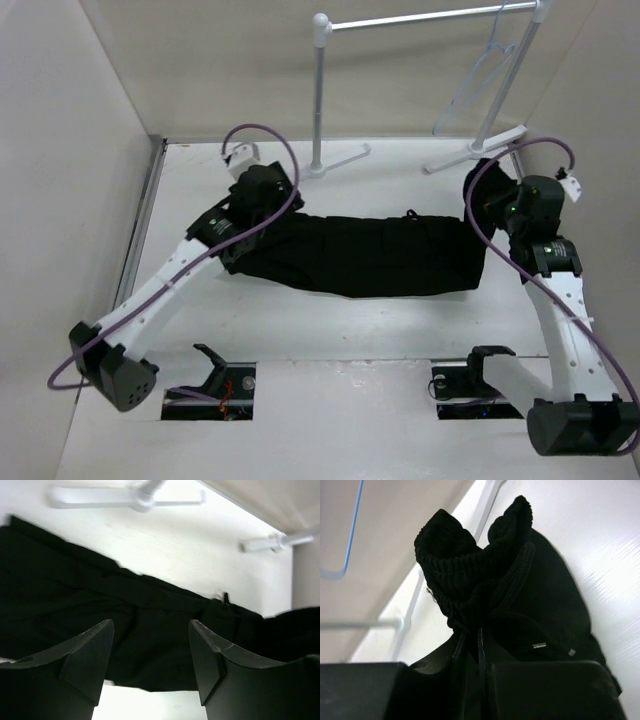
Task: Place the trousers on the hanger
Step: Fold the trousers at the center of the board.
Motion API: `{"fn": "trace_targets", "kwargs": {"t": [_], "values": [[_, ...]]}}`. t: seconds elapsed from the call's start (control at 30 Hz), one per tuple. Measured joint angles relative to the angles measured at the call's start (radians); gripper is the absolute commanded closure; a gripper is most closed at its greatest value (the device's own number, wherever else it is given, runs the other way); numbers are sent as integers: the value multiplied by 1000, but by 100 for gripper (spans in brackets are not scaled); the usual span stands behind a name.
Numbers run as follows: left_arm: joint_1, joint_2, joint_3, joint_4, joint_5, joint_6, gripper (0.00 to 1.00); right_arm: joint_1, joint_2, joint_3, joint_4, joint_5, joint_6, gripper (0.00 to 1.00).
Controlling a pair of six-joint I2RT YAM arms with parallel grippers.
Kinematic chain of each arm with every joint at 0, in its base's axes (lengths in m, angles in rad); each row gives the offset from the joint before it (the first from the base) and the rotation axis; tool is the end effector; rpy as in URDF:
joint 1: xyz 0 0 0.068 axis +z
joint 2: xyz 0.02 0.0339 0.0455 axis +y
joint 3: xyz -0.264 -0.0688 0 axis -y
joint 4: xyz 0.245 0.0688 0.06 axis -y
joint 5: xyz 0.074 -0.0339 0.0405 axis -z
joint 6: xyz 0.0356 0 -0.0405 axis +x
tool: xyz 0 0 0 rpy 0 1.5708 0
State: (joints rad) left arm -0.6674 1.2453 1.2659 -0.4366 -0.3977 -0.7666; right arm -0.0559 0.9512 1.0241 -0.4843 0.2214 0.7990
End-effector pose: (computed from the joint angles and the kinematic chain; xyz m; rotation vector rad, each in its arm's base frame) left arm 0.2261 -0.1606 0.3855 -0.3571 1.9607 -0.5458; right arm 0.2056 -0.0193 0.3626 0.9500 1.7385 0.2650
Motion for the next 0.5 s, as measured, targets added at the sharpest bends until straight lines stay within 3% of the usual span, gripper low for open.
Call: {"fn": "trace_targets", "kwargs": {"t": [0.27,0.5], "values": [[283,-310,-180,-105,-14,0,38,488,130,173,-93,154,8,88],[465,-376,-259,-122,21,1,38,780,456,450,-93,224,34,89]]}}
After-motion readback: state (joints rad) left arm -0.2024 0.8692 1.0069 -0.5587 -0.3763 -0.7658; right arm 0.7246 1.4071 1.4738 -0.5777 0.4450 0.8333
